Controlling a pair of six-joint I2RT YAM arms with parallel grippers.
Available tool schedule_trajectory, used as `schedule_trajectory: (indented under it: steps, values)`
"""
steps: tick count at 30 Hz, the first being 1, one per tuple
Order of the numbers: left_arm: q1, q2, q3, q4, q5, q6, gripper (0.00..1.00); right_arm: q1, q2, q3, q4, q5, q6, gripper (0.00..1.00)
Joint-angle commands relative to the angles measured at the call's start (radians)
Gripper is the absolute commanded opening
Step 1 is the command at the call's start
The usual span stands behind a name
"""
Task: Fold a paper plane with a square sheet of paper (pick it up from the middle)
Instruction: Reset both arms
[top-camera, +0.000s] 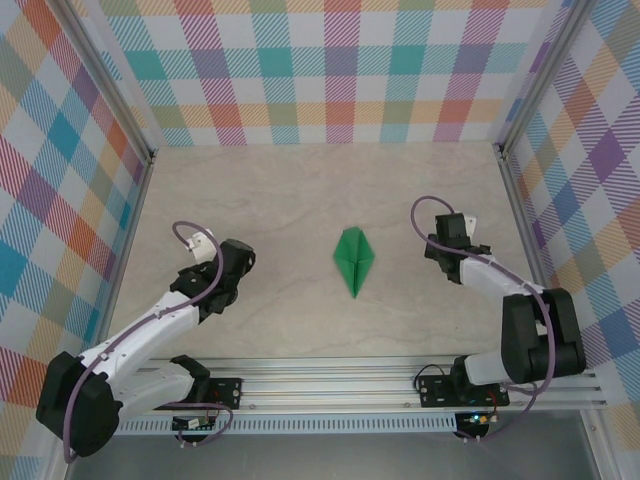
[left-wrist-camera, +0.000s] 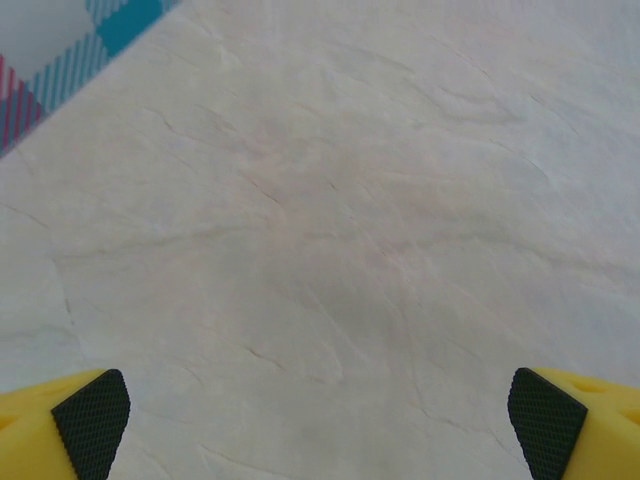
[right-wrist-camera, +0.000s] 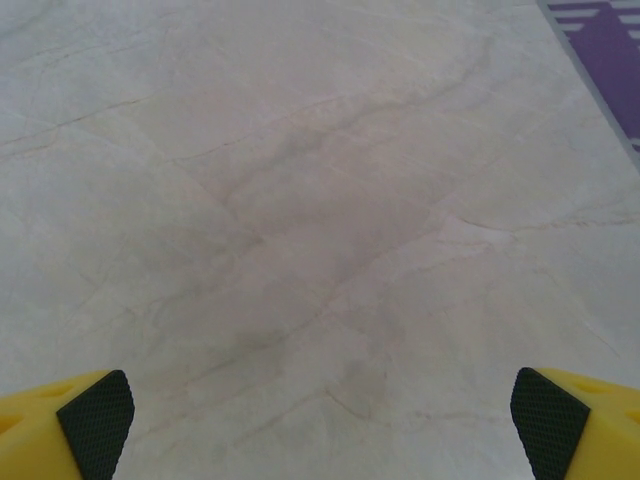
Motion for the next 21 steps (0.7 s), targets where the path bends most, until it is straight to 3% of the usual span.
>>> schedule_trajectory:
  steps: [1,6,11,17,21]
  values:
    - [0.090,0.036,-0.027,0.114,0.004,0.106,1.00,-0.028,0.054,-0.016,0.259,-0.062,-0.094,1.00]
    - [0.174,0.086,-0.046,0.258,0.066,0.203,1.00,-0.078,0.059,-0.121,0.598,-0.205,-0.153,1.00]
    - [0.229,0.123,-0.056,0.409,0.101,0.335,1.00,-0.110,0.062,-0.207,0.763,-0.368,-0.186,1.00]
    - [0.249,0.200,-0.088,0.596,0.159,0.488,1.00,-0.109,0.068,-0.205,0.763,-0.390,-0.194,1.00]
    - [0.251,0.248,-0.175,0.776,0.209,0.539,1.00,-0.108,0.112,-0.280,0.951,-0.439,-0.219,1.00]
